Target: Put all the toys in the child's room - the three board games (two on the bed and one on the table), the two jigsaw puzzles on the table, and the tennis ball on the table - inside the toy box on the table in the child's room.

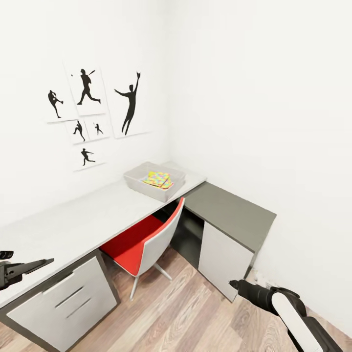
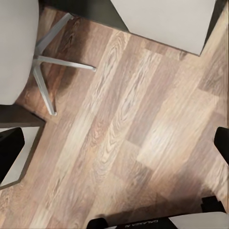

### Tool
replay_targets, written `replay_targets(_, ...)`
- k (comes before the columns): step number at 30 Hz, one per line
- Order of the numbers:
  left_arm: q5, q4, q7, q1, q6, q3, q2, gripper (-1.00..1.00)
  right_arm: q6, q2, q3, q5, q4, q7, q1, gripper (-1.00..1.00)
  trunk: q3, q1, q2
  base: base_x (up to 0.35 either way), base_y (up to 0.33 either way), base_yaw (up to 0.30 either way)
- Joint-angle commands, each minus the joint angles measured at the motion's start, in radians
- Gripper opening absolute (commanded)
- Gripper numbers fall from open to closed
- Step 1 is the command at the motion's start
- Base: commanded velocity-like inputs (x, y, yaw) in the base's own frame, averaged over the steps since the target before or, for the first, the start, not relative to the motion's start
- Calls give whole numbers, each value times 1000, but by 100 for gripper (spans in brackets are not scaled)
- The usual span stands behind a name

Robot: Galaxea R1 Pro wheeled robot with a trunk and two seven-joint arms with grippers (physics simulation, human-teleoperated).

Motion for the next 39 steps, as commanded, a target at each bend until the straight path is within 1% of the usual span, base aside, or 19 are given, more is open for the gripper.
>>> replay_targets(1, -1, 0, -4, 0, 11, 0, 0, 100, 0, -1, 2, -10, -1, -10, -1, 100, -2, 1, -2, -123, 71, -281)
replay_targets(7, 0, 0, -4, 0, 11, 0, 0, 100, 0, -1, 2, -10, -1, -10, -1, 100, -2, 1, -2, -204, 140, -281)
replay_targets(16, 0, 0, -4, 0, 11, 0, 0, 100, 0, -1, 2, -10, 0, -10, -1, 100, -2, 1, -2, -198, 213, -281)
replay_targets(29, 0, 0, -4, 0, 11, 0, 0, 100, 0, -1, 2, -10, 1, -9, -1, 100, 4, 1, -2, -26, 108, -281)
replay_targets(35, 0, 0, -4, 0, 11, 1, 0, 100, 0, -1, 2, -10, 1, -9, -1, 100, 6, 1, -2, -118, 186, -281)
replay_targets(39, 1, 0, -4, 0, 11, 2, 0, 100, 0, -1, 2, -10, 1, -10, -1, 100, 8, 1, -2, -40, 71, -281)
